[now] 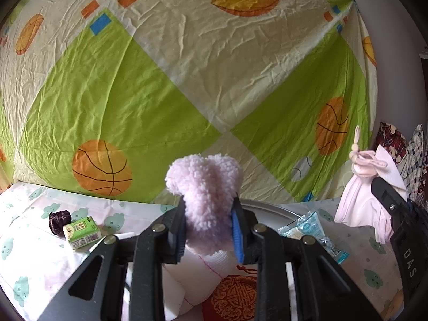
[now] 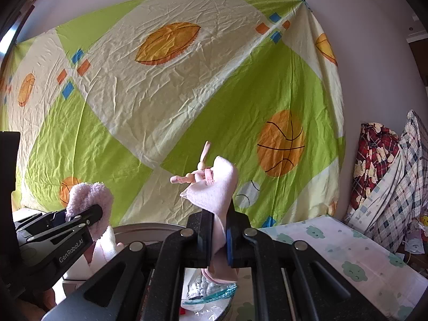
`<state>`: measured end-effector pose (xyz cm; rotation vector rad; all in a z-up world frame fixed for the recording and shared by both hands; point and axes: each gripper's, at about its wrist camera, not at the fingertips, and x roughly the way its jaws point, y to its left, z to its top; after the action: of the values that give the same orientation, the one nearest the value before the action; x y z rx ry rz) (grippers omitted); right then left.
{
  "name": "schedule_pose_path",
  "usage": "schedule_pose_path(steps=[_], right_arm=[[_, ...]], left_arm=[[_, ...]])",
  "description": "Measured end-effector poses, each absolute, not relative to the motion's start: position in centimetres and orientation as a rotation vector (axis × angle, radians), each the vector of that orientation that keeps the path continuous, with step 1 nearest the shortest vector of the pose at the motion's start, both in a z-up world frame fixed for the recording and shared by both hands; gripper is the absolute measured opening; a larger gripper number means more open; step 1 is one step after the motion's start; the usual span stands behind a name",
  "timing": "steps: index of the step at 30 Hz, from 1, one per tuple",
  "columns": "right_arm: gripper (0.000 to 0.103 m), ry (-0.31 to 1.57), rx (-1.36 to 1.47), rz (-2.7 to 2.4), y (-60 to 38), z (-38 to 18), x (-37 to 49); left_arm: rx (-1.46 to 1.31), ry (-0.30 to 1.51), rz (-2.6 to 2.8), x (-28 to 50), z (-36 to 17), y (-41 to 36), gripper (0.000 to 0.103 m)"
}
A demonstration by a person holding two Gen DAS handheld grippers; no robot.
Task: Organize soft objects
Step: 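Carry the fuzzy pad with the left gripper while the right gripper carries the cloth over the tin, then lower the fuzzy pad and cloth into the tin and open both grippers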
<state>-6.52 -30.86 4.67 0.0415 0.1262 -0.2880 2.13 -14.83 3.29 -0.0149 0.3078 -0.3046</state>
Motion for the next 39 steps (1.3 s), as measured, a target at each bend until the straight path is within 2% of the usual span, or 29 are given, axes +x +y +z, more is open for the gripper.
schedule_pose_path(steps=[10,21,23,25,26,28,30,32,34,36,39], right_arm=[[0.009,0.192,0.007,-0.313,-31.3,3.2,-4.3],[0.009,0.346,0.039,-0.227,-31.8,0.6,-1.2],[0.009,0.362,0.058,-0.194,-31.9,0.4,-1.0],[0.01,0.381,0.082,-0.154,-32.0,0.2,-0.8],[0.012,0.393,0.093,-0.145,-32.0,0.1,-0.8],[0.026,0.398,0.102,-0.153,-32.1,0.1,-0.9],[0.034,0.375,0.118,-0.182,-32.5,0.4,-1.3],[0.048,0.343,0.171,-0.188,-33.5,0.8,-2.0],[0.071,0.309,0.241,-0.179,-34.6,1.0,-2.5],[0.078,0.27,0.306,-0.167,-35.5,1.2,-3.2],[0.079,0.236,0.331,-0.182,-35.8,1.6,-3.9]], left_arm=[[0.013,0.372,-0.305,3.6,2.0,-16.8,0.026],[0.065,0.438,-0.275,4.8,0.8,-17.9,0.027],[0.08,0.451,-0.272,5.0,0.7,-18.0,0.041],[0.088,0.472,-0.268,5.2,0.6,-18.1,0.071],[0.095,0.479,-0.266,5.2,0.6,-18.2,0.078],[0.1,0.463,-0.268,4.8,0.9,-18.2,0.093],[0.11,0.425,-0.255,4.1,1.2,-18.2,0.101],[0.137,0.398,-0.214,3.7,1.5,-18.3,0.103],[0.13,0.385,-0.192,3.4,1.8,-17.9,0.103],[0.09,0.398,-0.2,3.4,1.9,-17.1,0.103],[0.052,0.436,-0.216,3.5,1.5,-16.2,0.103]])
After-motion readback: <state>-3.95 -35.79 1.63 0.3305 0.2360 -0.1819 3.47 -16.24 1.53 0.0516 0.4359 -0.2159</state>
